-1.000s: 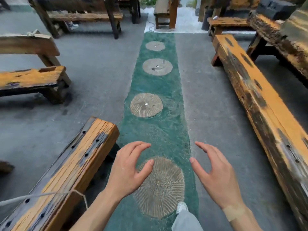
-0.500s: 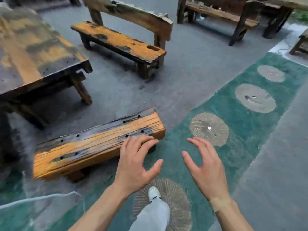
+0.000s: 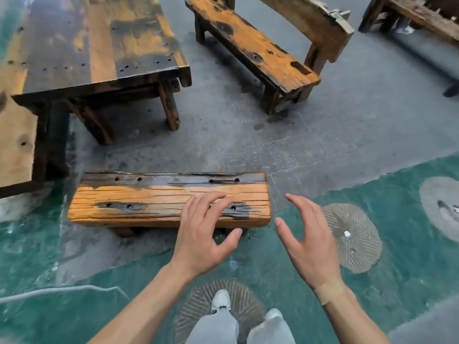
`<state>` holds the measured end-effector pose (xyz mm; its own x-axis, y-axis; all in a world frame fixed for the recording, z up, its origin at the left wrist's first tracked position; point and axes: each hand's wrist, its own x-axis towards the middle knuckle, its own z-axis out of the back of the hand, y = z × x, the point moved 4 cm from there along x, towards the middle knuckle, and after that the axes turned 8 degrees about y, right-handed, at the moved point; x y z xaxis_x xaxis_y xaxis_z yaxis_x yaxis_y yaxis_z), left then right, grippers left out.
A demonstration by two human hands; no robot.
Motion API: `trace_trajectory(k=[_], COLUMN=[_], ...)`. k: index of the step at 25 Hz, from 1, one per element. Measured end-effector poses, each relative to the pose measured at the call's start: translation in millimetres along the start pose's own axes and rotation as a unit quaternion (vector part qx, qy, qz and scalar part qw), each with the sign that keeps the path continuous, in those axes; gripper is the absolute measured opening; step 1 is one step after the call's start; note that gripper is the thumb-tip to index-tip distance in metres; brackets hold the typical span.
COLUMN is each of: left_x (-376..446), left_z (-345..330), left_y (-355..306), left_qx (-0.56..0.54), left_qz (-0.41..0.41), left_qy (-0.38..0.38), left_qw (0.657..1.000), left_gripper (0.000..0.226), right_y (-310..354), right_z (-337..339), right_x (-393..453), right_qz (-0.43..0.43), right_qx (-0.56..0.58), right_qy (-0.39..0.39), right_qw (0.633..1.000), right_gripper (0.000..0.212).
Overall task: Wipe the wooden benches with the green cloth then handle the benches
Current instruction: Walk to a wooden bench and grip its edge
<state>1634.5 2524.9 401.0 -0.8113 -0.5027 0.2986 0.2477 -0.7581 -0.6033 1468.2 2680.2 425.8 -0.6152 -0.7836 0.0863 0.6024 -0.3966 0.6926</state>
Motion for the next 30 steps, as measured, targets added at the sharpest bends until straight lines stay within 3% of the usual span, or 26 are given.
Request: trace_trajectory(k=[6, 11, 15, 21, 26, 30], left_x=[39, 60, 40, -7, -15, -12], left_z=[-72, -185, -301, -446, -489, -491], left_y=[57, 125, 217, 340, 384, 385], left_qx=[0.053, 0.064, 0.079, 0.164, 0.268, 0.304], left_qz=[0.084, 0.164, 0.205, 0.203, 0.169, 0.152], left_qy=[0.016, 0.014, 0.03, 0.055, -0.017, -0.046], left_qw=[0.995, 0.984, 0.975, 0.964, 0.948, 0.939], left_gripper=[0.059, 0.058, 0.059, 0.079, 0.085, 0.09], right_y=[-67, -190, -303, -424, -460, -471], right_z=[-52, -120, -220, -358, -392, -399], right_x=[100, 152, 170, 166, 156, 133], right_qz=[0.054, 0.043, 0.028, 0.071, 0.087, 0.072], right_qx=[-0.006, -0.013, -0.039, -0.106, -0.183, -0.163], right_qy=[0.079, 0.126, 0.156, 0.072, -0.071, -0.048], right_qw=[0.995, 0.991, 0.987, 0.989, 0.977, 0.983], right_gripper=[0.056, 0.056, 0.051, 0.048, 0.031, 0.066])
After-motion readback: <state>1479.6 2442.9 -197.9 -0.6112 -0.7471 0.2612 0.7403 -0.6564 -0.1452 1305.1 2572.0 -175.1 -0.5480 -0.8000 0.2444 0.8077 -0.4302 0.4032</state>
